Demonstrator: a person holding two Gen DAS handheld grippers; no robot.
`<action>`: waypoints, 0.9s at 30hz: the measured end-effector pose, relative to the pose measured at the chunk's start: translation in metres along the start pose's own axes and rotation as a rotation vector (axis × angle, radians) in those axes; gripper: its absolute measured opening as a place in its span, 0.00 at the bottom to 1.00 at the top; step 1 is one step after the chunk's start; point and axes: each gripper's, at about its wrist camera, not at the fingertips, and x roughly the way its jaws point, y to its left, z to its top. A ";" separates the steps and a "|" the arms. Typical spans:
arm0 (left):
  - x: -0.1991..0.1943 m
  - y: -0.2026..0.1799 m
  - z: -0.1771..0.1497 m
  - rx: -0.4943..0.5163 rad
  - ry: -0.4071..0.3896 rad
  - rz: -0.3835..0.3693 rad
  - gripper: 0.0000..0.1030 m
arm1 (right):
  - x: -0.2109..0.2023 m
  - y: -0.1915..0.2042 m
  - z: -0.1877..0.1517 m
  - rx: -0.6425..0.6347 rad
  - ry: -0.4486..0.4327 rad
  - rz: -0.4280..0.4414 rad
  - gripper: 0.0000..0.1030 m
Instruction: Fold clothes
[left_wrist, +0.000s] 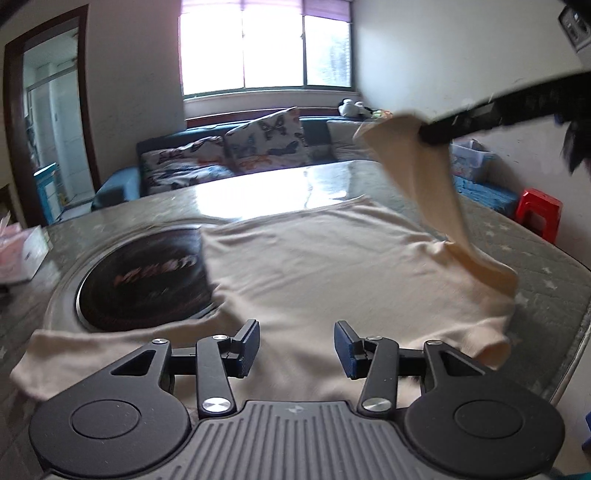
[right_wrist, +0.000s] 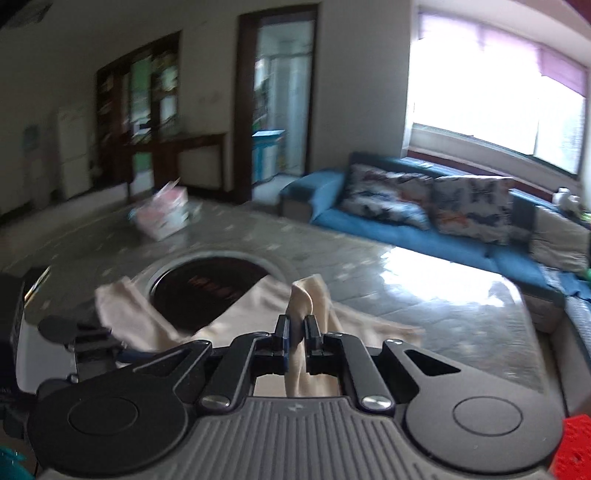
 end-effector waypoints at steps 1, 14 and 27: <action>-0.002 0.003 -0.003 -0.006 0.003 0.005 0.47 | 0.008 0.006 -0.002 -0.007 0.017 0.019 0.07; -0.009 0.005 0.003 -0.022 -0.021 0.009 0.48 | 0.022 0.017 -0.040 0.012 0.143 0.101 0.17; 0.036 -0.025 0.023 0.036 0.019 -0.077 0.45 | 0.016 -0.045 -0.096 0.120 0.242 -0.004 0.17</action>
